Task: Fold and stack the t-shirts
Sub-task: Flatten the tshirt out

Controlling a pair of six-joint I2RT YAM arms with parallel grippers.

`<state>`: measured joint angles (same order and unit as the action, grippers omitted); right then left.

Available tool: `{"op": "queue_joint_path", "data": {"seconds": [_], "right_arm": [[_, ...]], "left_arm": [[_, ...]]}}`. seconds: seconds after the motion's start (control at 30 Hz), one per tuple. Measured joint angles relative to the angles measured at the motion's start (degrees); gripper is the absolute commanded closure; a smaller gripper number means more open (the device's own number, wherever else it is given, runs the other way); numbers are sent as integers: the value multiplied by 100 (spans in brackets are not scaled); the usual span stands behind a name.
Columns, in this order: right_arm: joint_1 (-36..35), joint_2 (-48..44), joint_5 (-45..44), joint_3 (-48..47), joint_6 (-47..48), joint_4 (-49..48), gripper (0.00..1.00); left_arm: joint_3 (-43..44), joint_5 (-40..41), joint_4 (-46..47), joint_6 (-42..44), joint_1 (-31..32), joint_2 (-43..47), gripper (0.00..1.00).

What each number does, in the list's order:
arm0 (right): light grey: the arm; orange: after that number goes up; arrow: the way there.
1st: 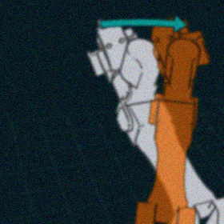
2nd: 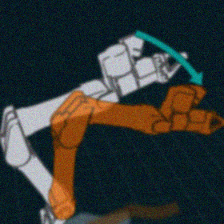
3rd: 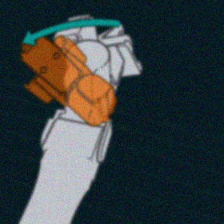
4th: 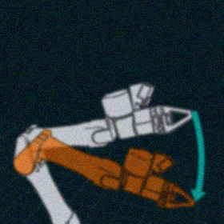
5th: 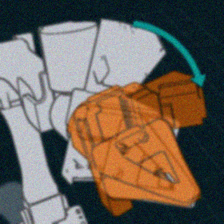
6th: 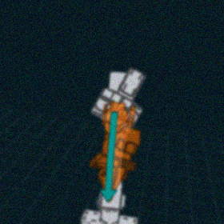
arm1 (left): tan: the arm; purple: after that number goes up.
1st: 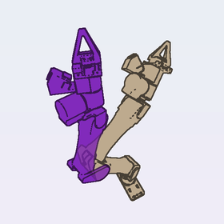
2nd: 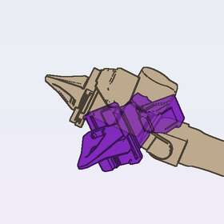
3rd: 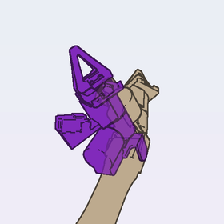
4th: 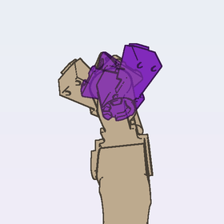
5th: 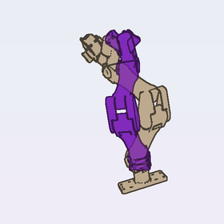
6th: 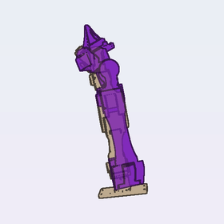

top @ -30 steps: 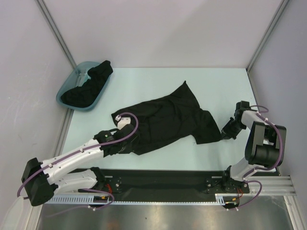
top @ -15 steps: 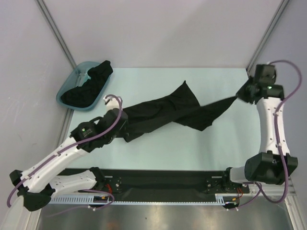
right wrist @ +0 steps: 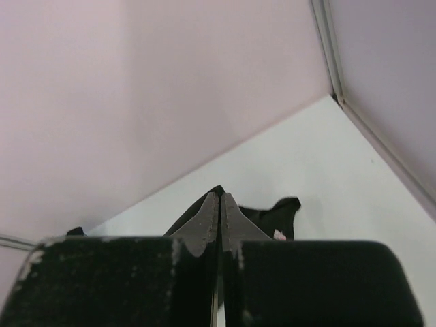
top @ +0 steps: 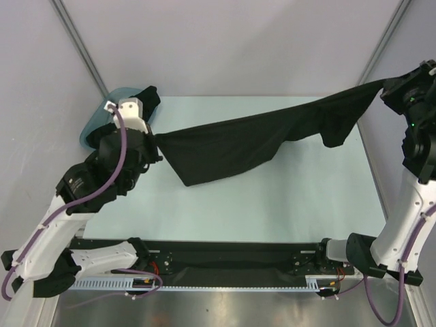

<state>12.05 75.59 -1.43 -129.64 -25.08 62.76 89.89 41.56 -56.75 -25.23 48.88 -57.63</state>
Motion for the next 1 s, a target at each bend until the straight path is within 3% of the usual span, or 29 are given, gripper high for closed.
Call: {"op": "queue_joint_path", "data": {"seconds": [0.17, 0.4, 0.57, 0.77, 0.9, 1.0], "right_arm": [[9, -122, 63, -765, 101, -55, 100], [4, -951, -157, -811, 407, -310, 100], [-173, -1974, -402, -210, 894, -890, 100], [-1049, -2813, -697, 737, 1473, -1773, 100], [-1725, -2763, -999, 1207, 1639, -1998, 100], [-1836, -2544, -1187, 1305, 1720, -2000, 100]], "left_arm": [[321, 96, 448, 437, -7, 33, 100], [1021, 109, 979, 1191, -7, 70, 99], [1268, 107, 1303, 1685, -4, 361, 100], [1591, -101, 1823, 2428, -2, 664, 100], [2011, -293, 1926, 2627, -2, 619, 100], [2157, -396, 1926, 2627, -4, 516, 100]]}}
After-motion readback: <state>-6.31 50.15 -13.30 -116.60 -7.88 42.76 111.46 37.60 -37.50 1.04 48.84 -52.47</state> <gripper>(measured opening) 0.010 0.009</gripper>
